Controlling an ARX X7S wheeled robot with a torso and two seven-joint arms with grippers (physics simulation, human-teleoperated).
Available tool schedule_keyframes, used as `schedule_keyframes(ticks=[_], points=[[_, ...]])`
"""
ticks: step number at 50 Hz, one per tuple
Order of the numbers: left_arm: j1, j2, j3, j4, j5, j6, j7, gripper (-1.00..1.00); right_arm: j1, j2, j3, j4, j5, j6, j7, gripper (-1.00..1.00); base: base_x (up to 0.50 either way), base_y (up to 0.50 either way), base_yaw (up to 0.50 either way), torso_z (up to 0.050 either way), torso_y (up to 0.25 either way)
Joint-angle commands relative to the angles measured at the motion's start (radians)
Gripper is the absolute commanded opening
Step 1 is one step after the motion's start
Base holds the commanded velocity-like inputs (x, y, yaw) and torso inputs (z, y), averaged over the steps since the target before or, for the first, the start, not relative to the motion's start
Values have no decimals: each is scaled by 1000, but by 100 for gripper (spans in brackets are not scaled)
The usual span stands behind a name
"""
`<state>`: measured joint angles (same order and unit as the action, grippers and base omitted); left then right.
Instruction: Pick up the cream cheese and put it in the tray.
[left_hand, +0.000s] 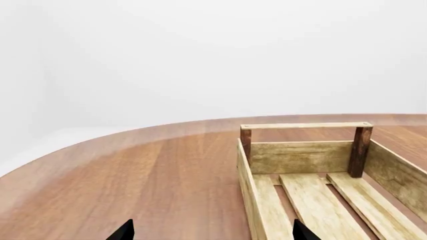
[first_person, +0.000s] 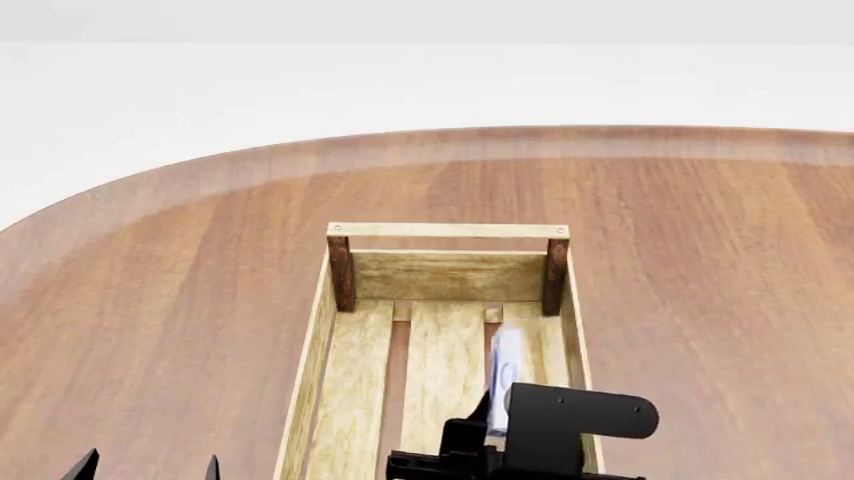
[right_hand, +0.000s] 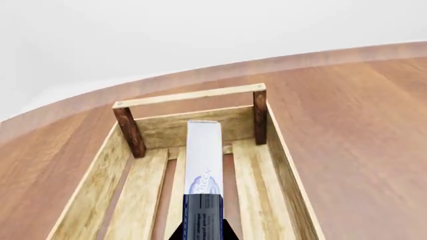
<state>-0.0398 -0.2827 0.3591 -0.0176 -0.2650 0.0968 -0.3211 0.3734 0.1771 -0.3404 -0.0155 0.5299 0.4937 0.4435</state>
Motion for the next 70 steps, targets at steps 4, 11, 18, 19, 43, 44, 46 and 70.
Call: schedule_keyframes(ticks=[4, 11, 18, 19, 43, 44, 46, 70], points=[[-3, -2, 3, -1, -5, -1, -4, 100, 57, -51, -60, 270, -90, -165, -102, -100, 0, 0, 0, 0, 0], [-1, -5, 4, 3, -7, 0, -6, 100, 96, -78, -88, 399, -114, -213, -137, -100, 0, 0, 0, 0, 0], [-2, -6, 6, 3, -10, -1, -7, 100, 143, -110, -91, 550, -115, -267, -169, -100, 0, 0, 0, 0, 1], [-3, -7, 6, 3, -10, -1, -7, 100, 148, -111, -92, 565, -116, -275, -173, -100, 0, 0, 0, 0, 0], [-3, -12, 11, 6, -17, 1, -10, 100, 237, -149, -190, 807, -154, -362, -160, -100, 0, 0, 0, 0, 0], [-3, -13, 11, 6, -17, 1, -10, 100, 237, -148, -192, 806, -152, -362, -159, -100, 0, 0, 0, 0, 0], [-3, -13, 12, 6, -17, 1, -10, 100, 238, -147, -195, 806, -149, -363, -157, -100, 0, 0, 0, 0, 0], [-5, -19, 15, 9, -26, -1, -16, 100, 262, -118, -231, 756, -121, -344, -130, -100, 0, 0, 0, 0, 1]])
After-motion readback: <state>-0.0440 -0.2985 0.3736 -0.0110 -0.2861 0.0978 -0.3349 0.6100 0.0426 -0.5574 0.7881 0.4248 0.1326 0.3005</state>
